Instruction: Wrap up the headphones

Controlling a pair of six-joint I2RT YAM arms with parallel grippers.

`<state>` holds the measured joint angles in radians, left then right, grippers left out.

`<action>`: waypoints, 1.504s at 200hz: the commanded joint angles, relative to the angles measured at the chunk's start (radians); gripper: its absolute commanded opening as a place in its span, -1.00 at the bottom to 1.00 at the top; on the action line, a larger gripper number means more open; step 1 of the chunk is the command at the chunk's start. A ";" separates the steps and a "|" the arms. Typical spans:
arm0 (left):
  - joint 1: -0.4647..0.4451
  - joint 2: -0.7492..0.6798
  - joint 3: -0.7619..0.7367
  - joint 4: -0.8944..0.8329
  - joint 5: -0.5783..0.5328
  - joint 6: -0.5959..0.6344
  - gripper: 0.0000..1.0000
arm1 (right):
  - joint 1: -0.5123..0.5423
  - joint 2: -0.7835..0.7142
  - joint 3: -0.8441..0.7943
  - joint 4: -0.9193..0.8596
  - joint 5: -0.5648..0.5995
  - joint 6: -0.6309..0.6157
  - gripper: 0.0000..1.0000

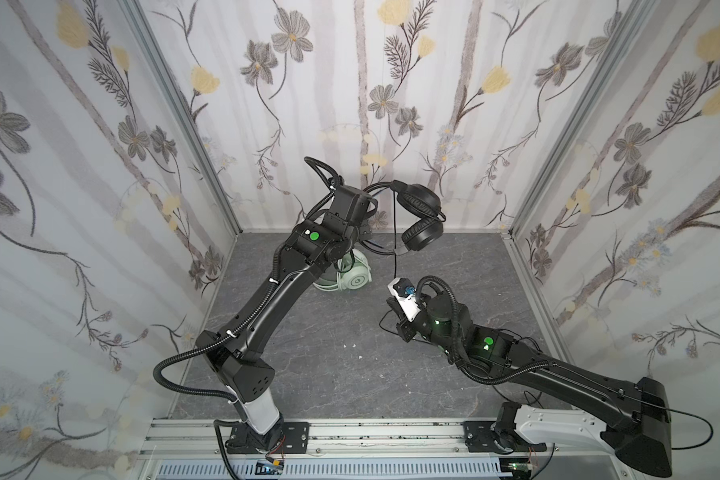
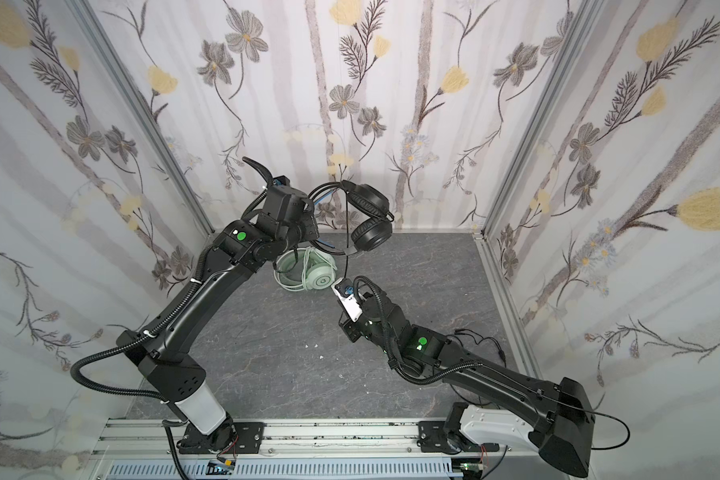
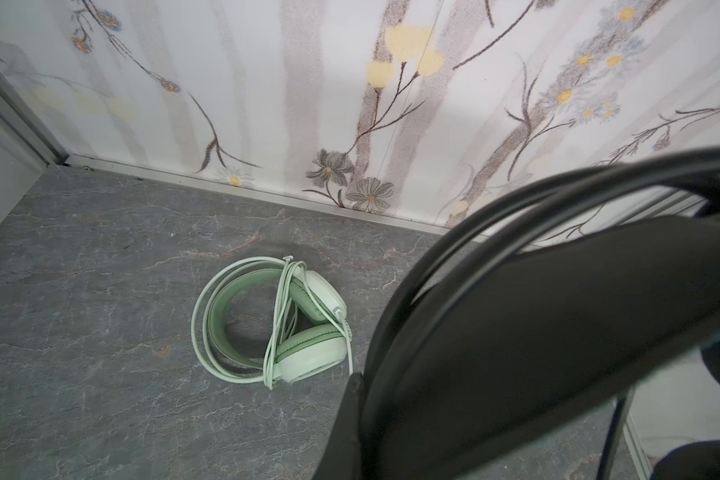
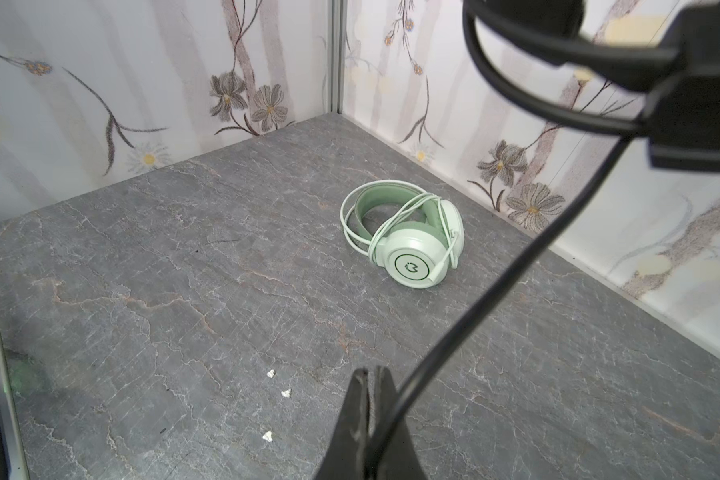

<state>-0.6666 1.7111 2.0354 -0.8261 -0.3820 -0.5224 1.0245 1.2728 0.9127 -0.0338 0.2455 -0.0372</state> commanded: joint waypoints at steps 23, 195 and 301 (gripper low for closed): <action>-0.021 -0.044 -0.082 0.088 -0.138 0.068 -1.00 | 0.002 -0.007 0.094 -0.082 0.034 -0.089 -1.00; -0.079 -0.184 -0.335 0.019 -0.246 0.432 -1.00 | -0.040 0.103 0.382 -0.290 0.247 -0.464 -1.00; -0.079 -0.221 -0.239 -0.058 -0.275 0.433 -1.00 | 0.020 0.076 0.319 -0.132 0.494 -0.448 -0.91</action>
<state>-0.7471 1.5124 1.7817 -0.8391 -0.5842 -0.1455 1.0325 1.3426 1.2354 -0.2768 0.5484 -0.4911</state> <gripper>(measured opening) 0.061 0.055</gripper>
